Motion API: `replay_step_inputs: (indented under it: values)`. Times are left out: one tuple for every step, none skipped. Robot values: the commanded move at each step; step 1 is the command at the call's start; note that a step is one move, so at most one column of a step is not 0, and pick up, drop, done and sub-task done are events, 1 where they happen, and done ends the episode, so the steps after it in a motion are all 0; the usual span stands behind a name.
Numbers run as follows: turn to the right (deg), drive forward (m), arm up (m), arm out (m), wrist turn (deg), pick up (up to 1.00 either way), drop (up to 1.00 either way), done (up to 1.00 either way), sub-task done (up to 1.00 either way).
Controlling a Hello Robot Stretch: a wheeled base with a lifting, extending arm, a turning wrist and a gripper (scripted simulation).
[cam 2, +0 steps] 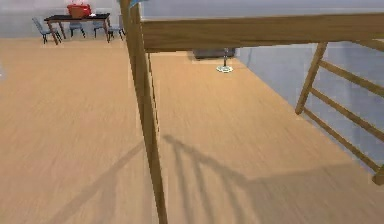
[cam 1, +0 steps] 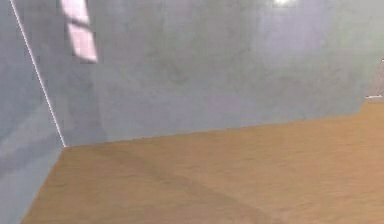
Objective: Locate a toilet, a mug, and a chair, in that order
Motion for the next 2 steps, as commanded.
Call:
replay_step_inputs:
  values:
    - [0.0,0.25,0.00,0.00,0.0,0.00,0.00,0.00,0.00]
    - [33.0,0.00,0.00,0.00,0.0,0.00,0.00,0.00,0.00]
